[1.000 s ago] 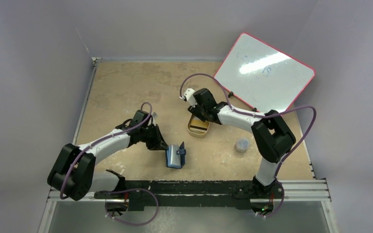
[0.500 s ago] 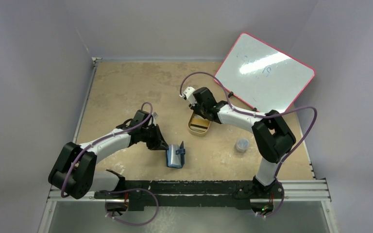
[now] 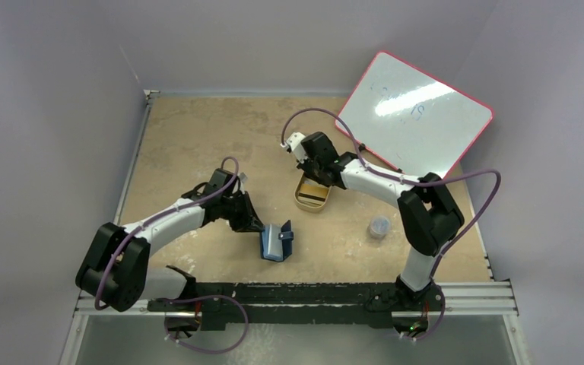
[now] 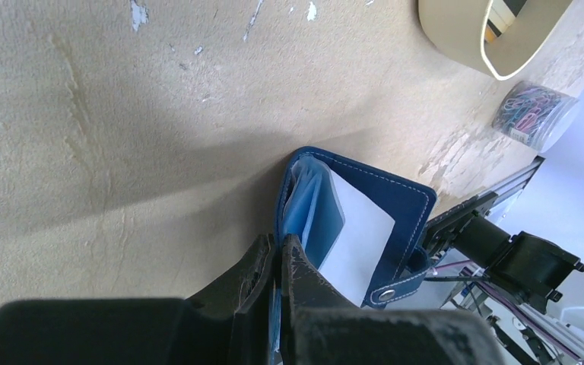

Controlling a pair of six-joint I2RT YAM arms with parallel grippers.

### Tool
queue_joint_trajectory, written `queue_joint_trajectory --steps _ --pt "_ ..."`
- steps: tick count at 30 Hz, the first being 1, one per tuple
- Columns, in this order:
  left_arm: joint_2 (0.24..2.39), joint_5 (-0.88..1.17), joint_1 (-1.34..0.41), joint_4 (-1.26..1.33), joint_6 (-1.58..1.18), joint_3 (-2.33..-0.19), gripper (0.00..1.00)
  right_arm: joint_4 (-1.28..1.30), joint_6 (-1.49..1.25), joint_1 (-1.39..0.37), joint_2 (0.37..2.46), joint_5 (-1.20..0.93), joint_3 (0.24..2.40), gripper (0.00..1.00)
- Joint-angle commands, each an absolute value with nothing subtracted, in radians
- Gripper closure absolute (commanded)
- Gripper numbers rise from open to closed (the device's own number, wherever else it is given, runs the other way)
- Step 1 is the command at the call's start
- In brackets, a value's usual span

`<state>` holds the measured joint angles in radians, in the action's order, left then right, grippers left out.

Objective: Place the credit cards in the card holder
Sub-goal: Pick up the credit card from the storage box, then adjust the card holder at the center of the board.

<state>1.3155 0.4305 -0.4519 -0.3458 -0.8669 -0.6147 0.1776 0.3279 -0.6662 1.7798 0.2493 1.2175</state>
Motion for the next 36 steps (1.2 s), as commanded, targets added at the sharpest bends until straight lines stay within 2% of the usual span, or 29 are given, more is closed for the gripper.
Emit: queue_joint_trajectory --steps 1,4,8,16,23,28,36 --pt "1.292 0.416 -0.447 -0.366 -0.839 -0.662 1.0 0.193 0.29 -0.66 1.73 0.242 1.259 0.87" --pt "1.289 0.409 -0.447 -0.368 -0.841 -0.657 1.0 0.208 0.281 -0.66 1.721 0.237 1.264 0.9" --pt "1.288 0.403 -0.448 -0.367 -0.845 -0.659 1.0 0.248 0.274 -0.66 1.697 0.226 1.283 1.0" --pt "1.292 0.35 -0.448 -0.419 -0.836 -0.729 1.0 0.34 0.147 -0.661 1.628 0.139 1.324 1.0" --pt "1.284 0.346 -0.447 -0.381 -0.892 -0.739 1.0 0.352 -0.186 -0.78 1.504 0.095 1.294 1.0" --pt "1.294 0.336 -0.448 -0.356 -0.913 -0.735 1.0 0.273 -0.457 -0.897 1.438 -0.022 1.22 1.0" --pt "1.301 0.34 -0.447 -0.246 -0.964 -0.694 1.0 0.301 -0.695 -0.962 1.425 0.033 1.141 1.0"
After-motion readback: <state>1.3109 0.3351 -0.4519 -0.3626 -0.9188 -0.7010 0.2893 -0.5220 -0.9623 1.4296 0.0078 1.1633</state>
